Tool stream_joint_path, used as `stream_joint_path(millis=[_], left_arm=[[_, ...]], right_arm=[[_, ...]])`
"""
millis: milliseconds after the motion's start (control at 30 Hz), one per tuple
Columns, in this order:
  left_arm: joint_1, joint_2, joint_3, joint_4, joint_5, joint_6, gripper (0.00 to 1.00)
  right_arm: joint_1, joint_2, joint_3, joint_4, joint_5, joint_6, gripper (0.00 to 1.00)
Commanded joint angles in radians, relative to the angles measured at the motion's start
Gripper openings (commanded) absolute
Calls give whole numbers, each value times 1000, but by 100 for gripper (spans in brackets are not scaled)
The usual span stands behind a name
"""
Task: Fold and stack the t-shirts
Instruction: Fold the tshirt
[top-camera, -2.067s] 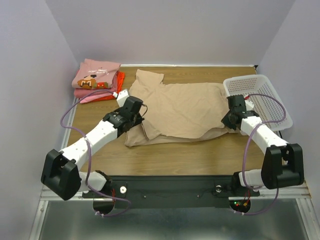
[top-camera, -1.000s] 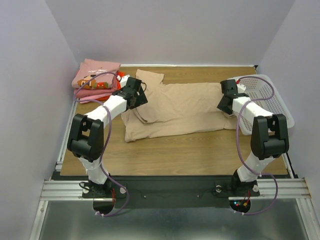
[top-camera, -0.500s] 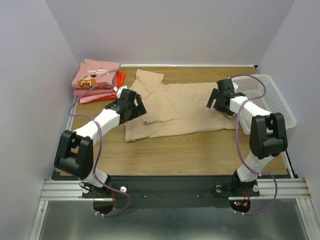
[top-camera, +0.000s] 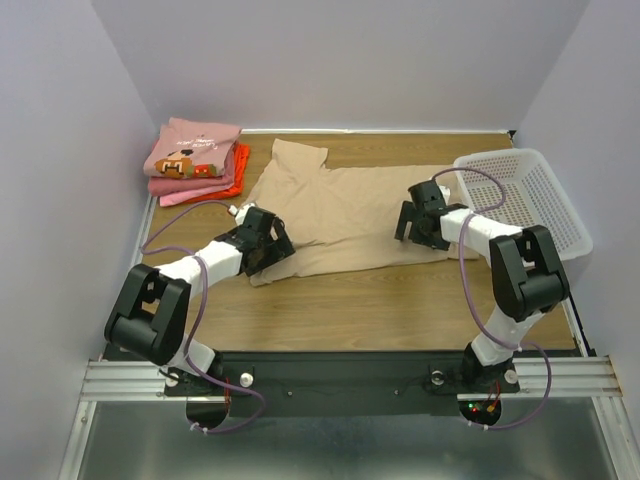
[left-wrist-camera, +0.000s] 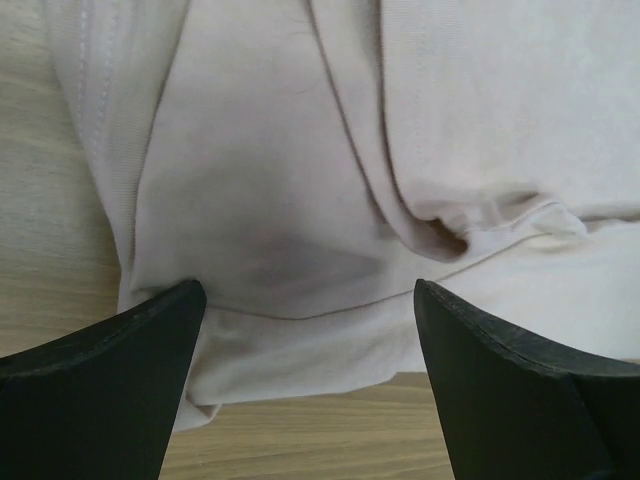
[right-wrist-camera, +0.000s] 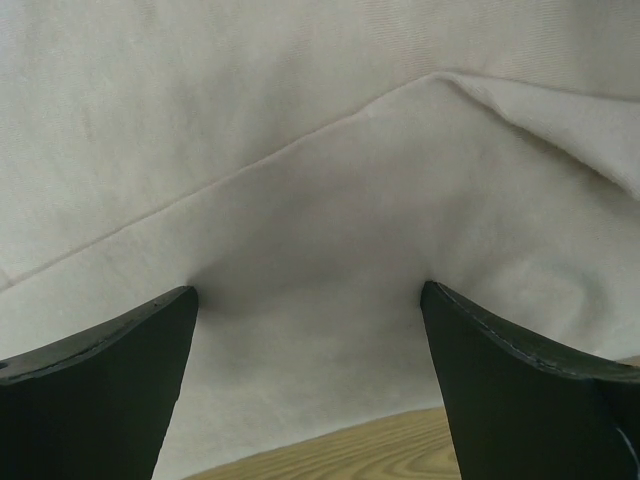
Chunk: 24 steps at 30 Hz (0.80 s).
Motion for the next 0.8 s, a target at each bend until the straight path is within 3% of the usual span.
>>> stream_joint_path(millis=[0, 400, 767], left_arm=[[9, 2, -35, -124, -129, -45, 98], [101, -50, -68, -313, -271, -97, 98], [115, -127, -39, -391, -329, -153, 98]], right_arm=[[42, -12, -71, 23, -7, 38, 100], [145, -140, -226, 58, -82, 172, 100], [215, -282, -266, 58, -32, 267, 100]])
